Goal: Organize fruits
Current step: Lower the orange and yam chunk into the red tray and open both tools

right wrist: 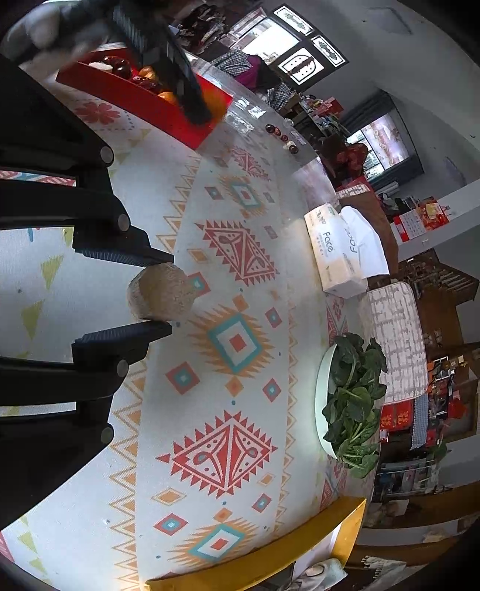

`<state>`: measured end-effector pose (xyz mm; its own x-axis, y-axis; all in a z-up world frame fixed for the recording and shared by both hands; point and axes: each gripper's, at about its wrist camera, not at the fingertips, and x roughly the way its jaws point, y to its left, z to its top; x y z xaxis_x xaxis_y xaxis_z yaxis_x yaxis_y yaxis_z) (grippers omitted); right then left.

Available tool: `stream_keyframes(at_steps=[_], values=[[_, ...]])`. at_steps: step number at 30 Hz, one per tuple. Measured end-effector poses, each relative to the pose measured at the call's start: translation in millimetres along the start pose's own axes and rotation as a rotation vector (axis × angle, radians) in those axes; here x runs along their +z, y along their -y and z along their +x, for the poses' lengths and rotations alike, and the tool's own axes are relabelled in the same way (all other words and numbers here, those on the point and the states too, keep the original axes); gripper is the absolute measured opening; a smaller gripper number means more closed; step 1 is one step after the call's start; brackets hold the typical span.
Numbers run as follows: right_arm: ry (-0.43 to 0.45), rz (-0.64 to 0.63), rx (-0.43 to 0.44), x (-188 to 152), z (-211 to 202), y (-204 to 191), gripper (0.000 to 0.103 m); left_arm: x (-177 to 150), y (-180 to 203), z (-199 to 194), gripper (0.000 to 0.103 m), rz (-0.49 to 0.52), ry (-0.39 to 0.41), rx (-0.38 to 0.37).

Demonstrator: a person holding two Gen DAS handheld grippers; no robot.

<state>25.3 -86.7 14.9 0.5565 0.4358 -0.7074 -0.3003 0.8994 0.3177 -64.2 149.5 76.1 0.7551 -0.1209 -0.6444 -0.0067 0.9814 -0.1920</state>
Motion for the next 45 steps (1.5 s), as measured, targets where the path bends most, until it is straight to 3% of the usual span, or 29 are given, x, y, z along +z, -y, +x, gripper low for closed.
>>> stream_keyframes(at_steps=[3,10,18,24,30,42,45], values=[[0.0,-0.023,-0.011,-2.7,0.6,-6.6,0.033,-7.0,-38.8,-27.2,0.027,-0.102,0.049,0.016],[0.016,-0.122,-0.021,-6.2,-4.7,-47.6,0.033,-30.0,-112.3,-57.1,0.027,-0.18,0.07,0.145],[-0.006,-0.208,0.116,8.8,-9.7,-133.5,0.033,-46.4,-175.1,-70.1,0.027,-0.294,0.07,0.182],[-0.09,-0.272,0.201,24.4,24.4,-203.7,0.033,-50.0,-197.3,-68.4,0.027,-0.305,0.064,0.224],[-0.198,-0.3,0.262,25.5,79.6,-256.9,0.033,-52.9,-211.6,-61.8,0.027,-0.316,0.048,0.211],[-0.253,-0.311,0.279,30.7,126.2,-303.1,0.033,-55.9,-222.3,-53.8,0.027,-0.347,0.037,0.202],[-0.263,-0.314,0.276,31.7,136.3,-308.8,0.033,-57.2,-227.6,-54.5,0.041,-0.377,0.038,0.189]])
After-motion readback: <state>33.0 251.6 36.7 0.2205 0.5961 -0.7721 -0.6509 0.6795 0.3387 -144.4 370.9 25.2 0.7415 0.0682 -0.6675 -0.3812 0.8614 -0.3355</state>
